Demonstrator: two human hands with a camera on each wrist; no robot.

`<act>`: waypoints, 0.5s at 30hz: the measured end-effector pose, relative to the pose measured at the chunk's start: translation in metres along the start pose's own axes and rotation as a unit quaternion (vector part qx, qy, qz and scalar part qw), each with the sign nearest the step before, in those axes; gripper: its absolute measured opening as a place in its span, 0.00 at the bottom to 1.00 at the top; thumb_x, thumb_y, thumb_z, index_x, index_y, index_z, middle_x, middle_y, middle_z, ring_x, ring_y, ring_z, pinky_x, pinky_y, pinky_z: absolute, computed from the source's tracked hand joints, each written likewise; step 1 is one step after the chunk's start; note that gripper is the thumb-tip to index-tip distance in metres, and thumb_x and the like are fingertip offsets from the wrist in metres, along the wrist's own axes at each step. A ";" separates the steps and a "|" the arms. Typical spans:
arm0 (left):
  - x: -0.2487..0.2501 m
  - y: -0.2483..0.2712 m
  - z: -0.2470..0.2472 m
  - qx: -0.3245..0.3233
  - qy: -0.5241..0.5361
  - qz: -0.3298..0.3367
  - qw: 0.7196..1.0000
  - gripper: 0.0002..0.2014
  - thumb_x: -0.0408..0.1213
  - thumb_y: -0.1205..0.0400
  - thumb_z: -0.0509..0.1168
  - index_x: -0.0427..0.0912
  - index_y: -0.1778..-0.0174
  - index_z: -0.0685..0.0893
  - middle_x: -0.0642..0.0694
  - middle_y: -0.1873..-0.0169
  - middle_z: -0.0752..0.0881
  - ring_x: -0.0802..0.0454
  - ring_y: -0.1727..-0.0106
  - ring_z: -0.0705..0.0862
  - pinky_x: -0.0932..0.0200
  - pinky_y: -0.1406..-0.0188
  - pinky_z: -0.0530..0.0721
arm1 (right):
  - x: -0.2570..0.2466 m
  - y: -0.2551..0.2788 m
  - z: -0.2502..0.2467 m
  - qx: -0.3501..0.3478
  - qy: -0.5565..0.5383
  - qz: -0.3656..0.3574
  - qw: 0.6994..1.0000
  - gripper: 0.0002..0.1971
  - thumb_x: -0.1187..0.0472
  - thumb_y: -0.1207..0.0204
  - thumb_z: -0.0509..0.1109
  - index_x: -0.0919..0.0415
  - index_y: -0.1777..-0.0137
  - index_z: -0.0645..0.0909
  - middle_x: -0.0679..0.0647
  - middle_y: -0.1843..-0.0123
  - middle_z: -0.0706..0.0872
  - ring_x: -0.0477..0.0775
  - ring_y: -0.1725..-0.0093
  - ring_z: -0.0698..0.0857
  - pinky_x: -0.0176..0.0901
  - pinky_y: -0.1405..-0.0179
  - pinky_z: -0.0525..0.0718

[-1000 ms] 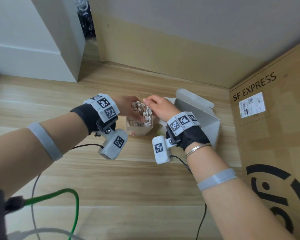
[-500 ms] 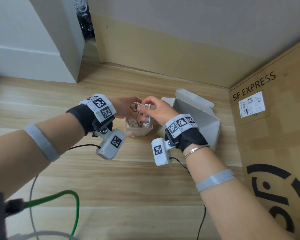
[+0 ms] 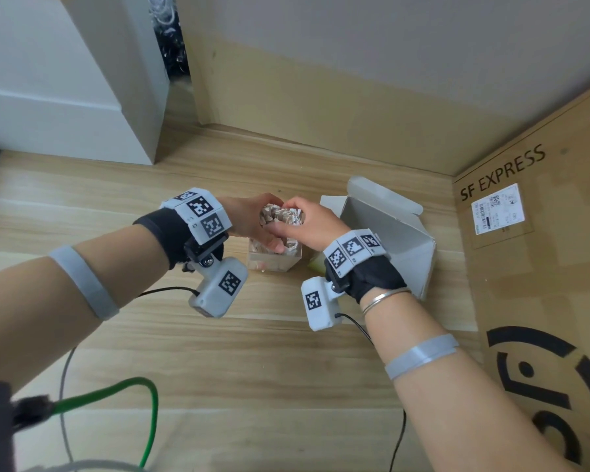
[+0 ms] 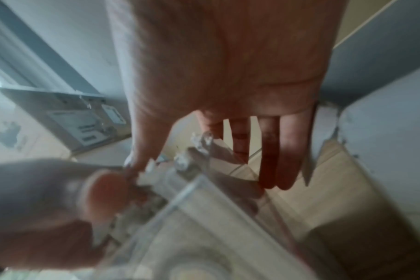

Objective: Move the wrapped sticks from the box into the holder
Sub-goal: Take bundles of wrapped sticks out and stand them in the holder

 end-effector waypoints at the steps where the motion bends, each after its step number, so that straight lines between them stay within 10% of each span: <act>1: -0.001 0.000 0.000 -0.003 -0.001 -0.002 1.000 0.49 0.49 0.32 0.76 0.53 0.20 0.54 0.45 0.26 0.73 0.44 0.27 0.72 0.44 0.25 0.70 | -0.001 0.001 0.001 -0.012 -0.009 0.000 1.000 0.29 0.37 0.29 0.68 0.51 0.32 0.73 0.52 0.36 0.81 0.53 0.39 0.81 0.49 0.39 0.80; 12: 0.002 0.000 0.000 0.009 -0.045 0.001 0.999 0.54 0.50 0.34 0.77 0.56 0.19 0.48 0.41 0.24 0.69 0.40 0.26 0.72 0.40 0.28 0.72 | -0.001 0.003 -0.002 -0.038 0.010 -0.001 0.999 0.31 0.39 0.26 0.67 0.50 0.26 0.68 0.53 0.29 0.78 0.55 0.34 0.80 0.46 0.39 0.79; 15: -0.001 0.001 0.000 0.017 -0.076 -0.010 0.997 0.53 0.51 0.35 0.78 0.60 0.21 0.49 0.41 0.29 0.70 0.45 0.42 0.79 0.57 0.58 0.83 | 0.001 0.010 0.005 -0.101 -0.033 0.024 0.994 0.36 0.45 0.29 0.73 0.48 0.24 0.63 0.52 0.33 0.77 0.54 0.40 0.83 0.49 0.45 0.87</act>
Point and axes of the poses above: each hand's wrist, its own y-axis away from the middle knuckle, its own z-axis out of the palm, x = y × z, the point moved 9 cm from there along -y, towards the middle knuckle
